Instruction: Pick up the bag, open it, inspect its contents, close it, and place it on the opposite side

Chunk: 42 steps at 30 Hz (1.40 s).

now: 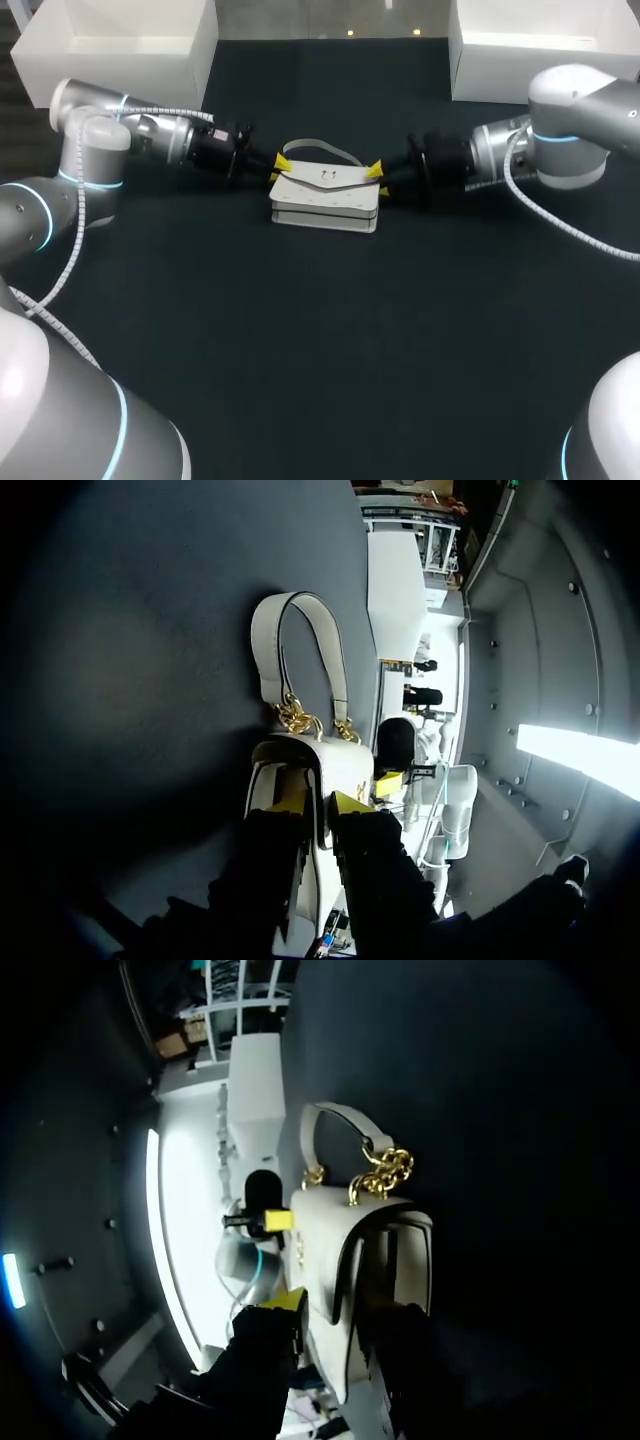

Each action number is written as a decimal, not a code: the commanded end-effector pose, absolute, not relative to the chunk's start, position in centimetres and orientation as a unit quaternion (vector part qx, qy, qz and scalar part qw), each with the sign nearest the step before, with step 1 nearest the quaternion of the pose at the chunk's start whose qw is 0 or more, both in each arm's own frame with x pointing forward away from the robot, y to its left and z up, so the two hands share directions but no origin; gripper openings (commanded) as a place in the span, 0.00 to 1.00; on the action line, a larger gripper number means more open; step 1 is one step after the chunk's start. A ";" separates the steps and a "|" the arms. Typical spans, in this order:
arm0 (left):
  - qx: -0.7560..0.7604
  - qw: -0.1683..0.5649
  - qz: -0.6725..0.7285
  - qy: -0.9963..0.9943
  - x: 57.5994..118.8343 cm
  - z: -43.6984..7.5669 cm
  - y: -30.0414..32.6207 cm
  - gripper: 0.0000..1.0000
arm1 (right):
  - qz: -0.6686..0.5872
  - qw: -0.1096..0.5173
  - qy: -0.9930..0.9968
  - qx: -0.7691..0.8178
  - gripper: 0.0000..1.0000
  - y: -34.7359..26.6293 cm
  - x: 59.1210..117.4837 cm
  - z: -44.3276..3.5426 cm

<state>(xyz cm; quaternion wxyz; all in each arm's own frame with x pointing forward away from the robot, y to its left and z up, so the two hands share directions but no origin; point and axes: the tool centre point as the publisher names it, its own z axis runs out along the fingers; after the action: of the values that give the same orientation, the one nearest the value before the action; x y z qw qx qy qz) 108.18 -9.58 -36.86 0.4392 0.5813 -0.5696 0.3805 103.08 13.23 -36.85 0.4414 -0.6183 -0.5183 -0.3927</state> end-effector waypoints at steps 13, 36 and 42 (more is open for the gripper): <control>0.573 0.429 0.401 -0.572 106.9 -35.2 -9.1 0.70 | -0.389 0.440 -0.510 -0.629 1.00 12.8 103.0 -37.2; 0.581 0.417 0.377 -0.589 103.5 -34.9 -8.2 0.37 | -0.372 0.397 -0.514 -0.663 1.00 8.3 103.0 -35.7; 0.592 0.412 0.376 -0.582 103.0 -35.4 -8.0 0.33 | -0.369 0.391 -0.513 -0.669 1.00 7.6 103.1 -35.6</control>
<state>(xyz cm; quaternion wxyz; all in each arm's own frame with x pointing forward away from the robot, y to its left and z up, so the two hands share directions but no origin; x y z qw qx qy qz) 103.63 -7.98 -35.25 0.4166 0.5877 -0.5863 0.3707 103.24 7.80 -35.83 0.3937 -0.6666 -0.5127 -0.3711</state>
